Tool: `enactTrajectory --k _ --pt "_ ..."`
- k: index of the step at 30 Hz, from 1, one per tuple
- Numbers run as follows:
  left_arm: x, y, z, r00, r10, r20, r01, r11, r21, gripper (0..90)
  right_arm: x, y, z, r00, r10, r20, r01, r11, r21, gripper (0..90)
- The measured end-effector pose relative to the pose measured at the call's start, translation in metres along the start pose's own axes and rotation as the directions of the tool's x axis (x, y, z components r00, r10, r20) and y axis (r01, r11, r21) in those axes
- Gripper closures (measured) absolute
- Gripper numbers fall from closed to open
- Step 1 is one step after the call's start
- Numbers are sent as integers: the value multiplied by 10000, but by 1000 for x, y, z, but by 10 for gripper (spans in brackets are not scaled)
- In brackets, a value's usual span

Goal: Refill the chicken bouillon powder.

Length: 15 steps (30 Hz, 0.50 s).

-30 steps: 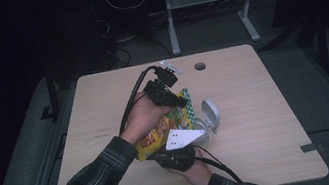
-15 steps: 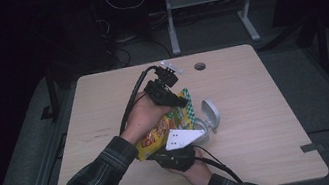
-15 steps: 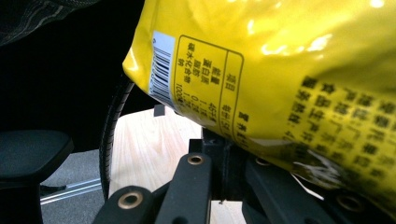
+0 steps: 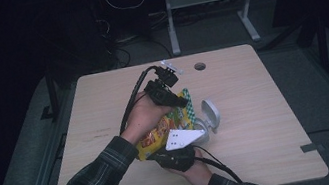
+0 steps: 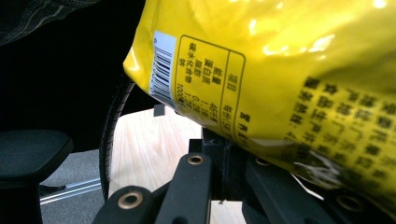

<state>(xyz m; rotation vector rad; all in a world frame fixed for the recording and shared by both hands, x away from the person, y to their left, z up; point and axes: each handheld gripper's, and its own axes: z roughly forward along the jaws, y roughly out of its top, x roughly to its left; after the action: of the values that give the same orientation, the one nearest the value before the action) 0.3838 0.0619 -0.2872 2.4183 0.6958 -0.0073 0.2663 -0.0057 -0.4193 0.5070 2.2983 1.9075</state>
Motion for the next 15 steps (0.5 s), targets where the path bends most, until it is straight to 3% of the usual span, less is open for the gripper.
enactTrajectory --k 15 --pt "-1 1 0 10000 -19 -30 19 10000 32 898 0 0 0 10000 -13 -8 13 10000 -15 900"
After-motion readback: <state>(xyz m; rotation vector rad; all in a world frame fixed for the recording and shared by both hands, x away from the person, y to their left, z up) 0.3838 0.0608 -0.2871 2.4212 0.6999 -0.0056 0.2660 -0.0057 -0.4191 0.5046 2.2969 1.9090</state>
